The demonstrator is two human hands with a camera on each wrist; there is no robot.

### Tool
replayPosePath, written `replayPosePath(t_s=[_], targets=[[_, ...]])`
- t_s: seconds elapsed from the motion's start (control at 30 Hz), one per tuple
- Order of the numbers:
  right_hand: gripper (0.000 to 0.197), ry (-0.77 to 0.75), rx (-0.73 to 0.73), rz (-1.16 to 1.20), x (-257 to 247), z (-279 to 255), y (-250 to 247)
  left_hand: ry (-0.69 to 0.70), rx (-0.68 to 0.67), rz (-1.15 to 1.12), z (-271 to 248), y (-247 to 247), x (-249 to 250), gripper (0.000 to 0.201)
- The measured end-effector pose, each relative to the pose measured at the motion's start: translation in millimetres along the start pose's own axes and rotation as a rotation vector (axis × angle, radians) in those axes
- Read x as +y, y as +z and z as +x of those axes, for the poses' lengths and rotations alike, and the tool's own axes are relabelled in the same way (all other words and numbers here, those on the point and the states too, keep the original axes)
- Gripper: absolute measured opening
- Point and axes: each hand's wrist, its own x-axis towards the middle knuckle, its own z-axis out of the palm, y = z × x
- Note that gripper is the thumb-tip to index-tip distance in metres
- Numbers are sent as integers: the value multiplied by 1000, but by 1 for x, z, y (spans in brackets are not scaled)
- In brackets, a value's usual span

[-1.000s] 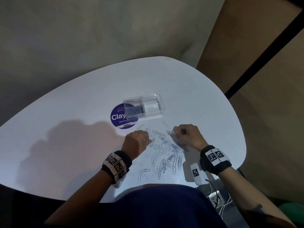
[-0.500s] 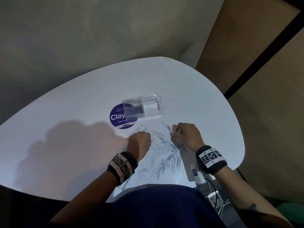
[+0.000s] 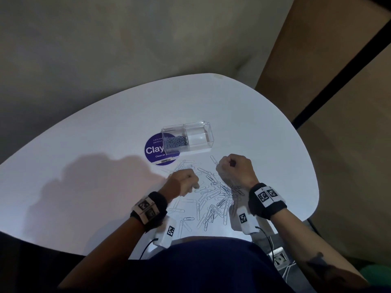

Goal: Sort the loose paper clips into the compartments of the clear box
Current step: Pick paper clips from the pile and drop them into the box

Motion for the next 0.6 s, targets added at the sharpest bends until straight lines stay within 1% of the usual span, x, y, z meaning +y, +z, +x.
replayPosePath(t_s=[0.03, 0.1, 0.13, 0.2, 0.27, 0.33, 0.4, 0.47, 0.5, 0.53, 0.6], targets=[[20, 29, -32, 89, -2, -2, -4, -37, -29, -120, 0, -3, 2, 14], [21, 86, -102, 260, -3, -3, -12, -59, -46, -236, 0, -5, 4, 12], [22, 123, -140, 358, -1, -3, -14, -54, -51, -258, 1, -4, 6, 13], [19, 176, -206, 525, 3, -2, -18, -50, -66, -324, 3, 0, 9, 11], [15, 190, -246, 609, 7, -1, -20, -83, -59, -372, 10, 4, 11, 16], [17, 196, -276, 657, 13, -2, -21, -120, -33, -350, 17, 7, 10, 22], [16, 209, -296, 653, 19, -3, -21, -155, 6, -299, 22, 10, 12, 18], [15, 210, -290, 563, 23, -4, -19, -146, 49, -188, 24, 12, 13, 13], [14, 199, -270, 516, 24, -5, -17, -103, 70, -74, 25, 13, 13, 13], [11, 173, -234, 473, 26, -4, -16, -29, 88, 78, 25, 14, 12, 13], [7, 60, -157, 316, 28, -4, -13, 146, 89, 375, 23, 16, 10, 5]])
